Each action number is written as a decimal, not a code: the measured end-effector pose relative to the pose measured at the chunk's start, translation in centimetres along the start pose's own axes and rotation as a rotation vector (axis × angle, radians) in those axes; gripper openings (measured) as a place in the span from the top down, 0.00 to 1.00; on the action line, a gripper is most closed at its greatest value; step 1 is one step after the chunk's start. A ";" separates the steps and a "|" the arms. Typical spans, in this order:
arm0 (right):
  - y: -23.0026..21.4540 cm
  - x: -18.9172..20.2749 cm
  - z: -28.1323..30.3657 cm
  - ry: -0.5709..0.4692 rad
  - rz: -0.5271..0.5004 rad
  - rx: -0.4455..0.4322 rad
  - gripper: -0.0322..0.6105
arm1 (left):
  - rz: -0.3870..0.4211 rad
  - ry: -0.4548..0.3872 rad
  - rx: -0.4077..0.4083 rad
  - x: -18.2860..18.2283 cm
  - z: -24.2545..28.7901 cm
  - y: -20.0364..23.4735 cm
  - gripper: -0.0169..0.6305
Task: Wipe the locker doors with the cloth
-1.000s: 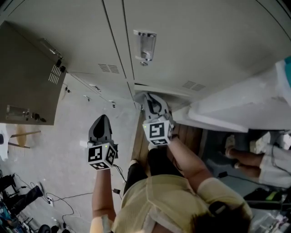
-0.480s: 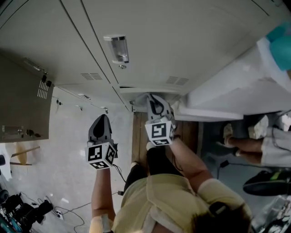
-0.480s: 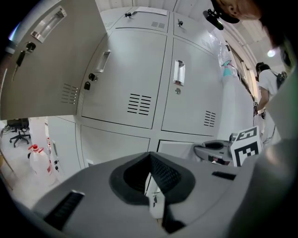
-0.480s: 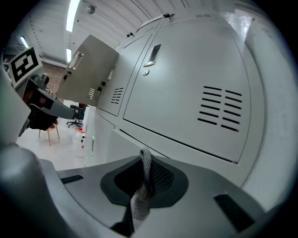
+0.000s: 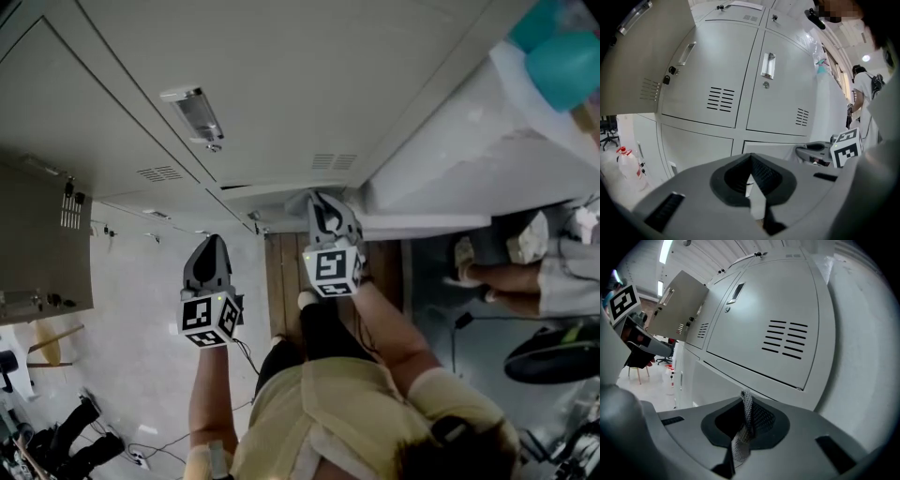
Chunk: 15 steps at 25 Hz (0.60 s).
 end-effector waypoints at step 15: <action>-3.7 1.2 -1.6 0.094 0.043 0.107 0.92 | 0.003 -0.001 0.071 -0.3 2.8 -2.5 1.00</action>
Point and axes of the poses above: the fingertips, and each gripper's own axes: z forward along the fingers, y to its left, x out of its underside, the point moved 7 cm from there along -z, backward along the fingers
